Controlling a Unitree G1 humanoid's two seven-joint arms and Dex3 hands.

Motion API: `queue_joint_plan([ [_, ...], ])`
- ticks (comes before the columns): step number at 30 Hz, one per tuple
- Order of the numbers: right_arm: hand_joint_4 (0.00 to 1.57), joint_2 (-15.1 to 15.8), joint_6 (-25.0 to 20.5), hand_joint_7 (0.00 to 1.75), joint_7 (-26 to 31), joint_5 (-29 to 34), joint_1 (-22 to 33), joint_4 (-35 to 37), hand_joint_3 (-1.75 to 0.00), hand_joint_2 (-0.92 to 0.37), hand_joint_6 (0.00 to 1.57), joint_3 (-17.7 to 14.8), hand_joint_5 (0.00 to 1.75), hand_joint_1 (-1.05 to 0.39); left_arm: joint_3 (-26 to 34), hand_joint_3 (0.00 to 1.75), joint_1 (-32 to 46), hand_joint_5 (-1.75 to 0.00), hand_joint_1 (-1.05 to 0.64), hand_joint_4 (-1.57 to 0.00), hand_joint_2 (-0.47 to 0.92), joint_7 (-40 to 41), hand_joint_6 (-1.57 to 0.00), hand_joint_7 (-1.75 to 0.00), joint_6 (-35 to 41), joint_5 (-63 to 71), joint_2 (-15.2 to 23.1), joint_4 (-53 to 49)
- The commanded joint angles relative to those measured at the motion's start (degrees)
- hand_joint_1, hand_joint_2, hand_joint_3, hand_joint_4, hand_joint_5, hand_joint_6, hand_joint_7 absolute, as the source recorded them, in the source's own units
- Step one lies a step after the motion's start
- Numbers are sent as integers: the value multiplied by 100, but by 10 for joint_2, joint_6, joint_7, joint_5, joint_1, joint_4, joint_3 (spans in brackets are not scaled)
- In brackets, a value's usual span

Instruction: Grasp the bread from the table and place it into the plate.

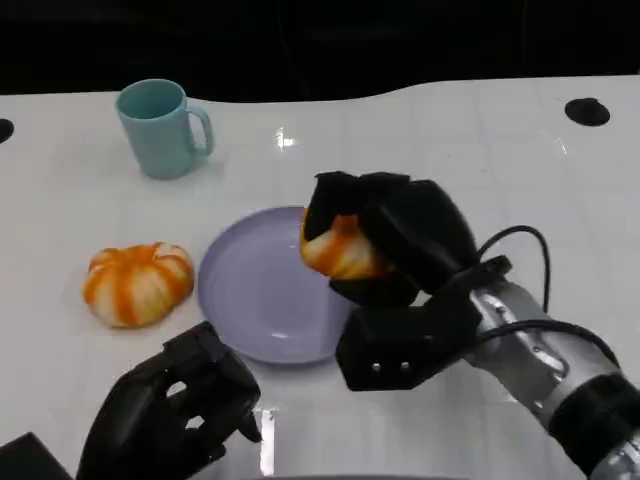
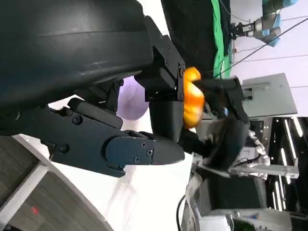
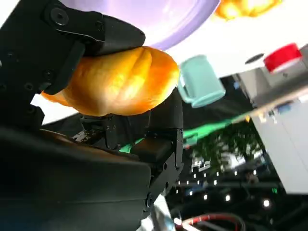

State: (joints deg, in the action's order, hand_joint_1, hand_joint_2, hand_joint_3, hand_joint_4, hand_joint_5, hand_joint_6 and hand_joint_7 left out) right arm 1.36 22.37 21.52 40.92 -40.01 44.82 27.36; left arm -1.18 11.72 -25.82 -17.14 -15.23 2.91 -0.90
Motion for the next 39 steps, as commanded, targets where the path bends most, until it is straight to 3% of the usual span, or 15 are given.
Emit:
queue_joint_plan([
  [1,100,-24,11,174,35,8,-47,82,-138,-28,75,16,175,-22,0,32,9,-175,-55,-65,92,7,-60,-150,2,4,2,8],
  [8,97,-69,7,174,50,-8,-89,177,-136,-25,72,16,175,-18,-4,31,10,-175,-57,-64,92,3,-59,-149,3,3,0,13],
  [9,88,-72,6,131,50,-11,-92,184,-118,-34,76,14,175,-19,-5,32,10,-175,-56,-65,92,4,-59,-150,0,6,1,14],
  [11,70,-74,-15,81,16,-13,-100,188,-85,-52,75,16,151,-23,-6,33,11,-175,-56,-65,92,5,-59,-150,-1,6,-1,16],
  [12,57,-72,-24,50,1,-12,-103,186,-58,-66,70,19,109,-28,-7,33,11,-175,-56,-65,92,5,-59,-150,0,4,-2,18],
  [14,47,-69,-45,21,-37,-6,-110,182,-31,-82,63,27,64,-34,-7,32,13,-175,-55,-65,92,7,-59,-151,4,4,-2,22],
  [16,34,-65,-60,5,-67,-3,-112,176,-17,-90,53,32,36,-41,-8,31,14,-175,-57,-65,92,9,-60,-150,4,6,-2,24],
  [19,19,-59,-87,1,-100,5,-113,163,-19,-92,39,43,23,-56,-9,30,16,-175,-58,-65,92,12,-60,-149,8,8,-1,29],
  [25,3,-43,-117,0,-155,2,-106,124,-32,-92,23,48,20,-73,-12,30,16,-175,-57,-65,92,7,-61,-149,1,10,5,31],
  [39,0,17,-117,0,-230,-24,-47,-26,-35,-92,17,31,26,-79,-14,32,22,-175,-57,-66,92,10,-60,-149,2,12,8,41],
])
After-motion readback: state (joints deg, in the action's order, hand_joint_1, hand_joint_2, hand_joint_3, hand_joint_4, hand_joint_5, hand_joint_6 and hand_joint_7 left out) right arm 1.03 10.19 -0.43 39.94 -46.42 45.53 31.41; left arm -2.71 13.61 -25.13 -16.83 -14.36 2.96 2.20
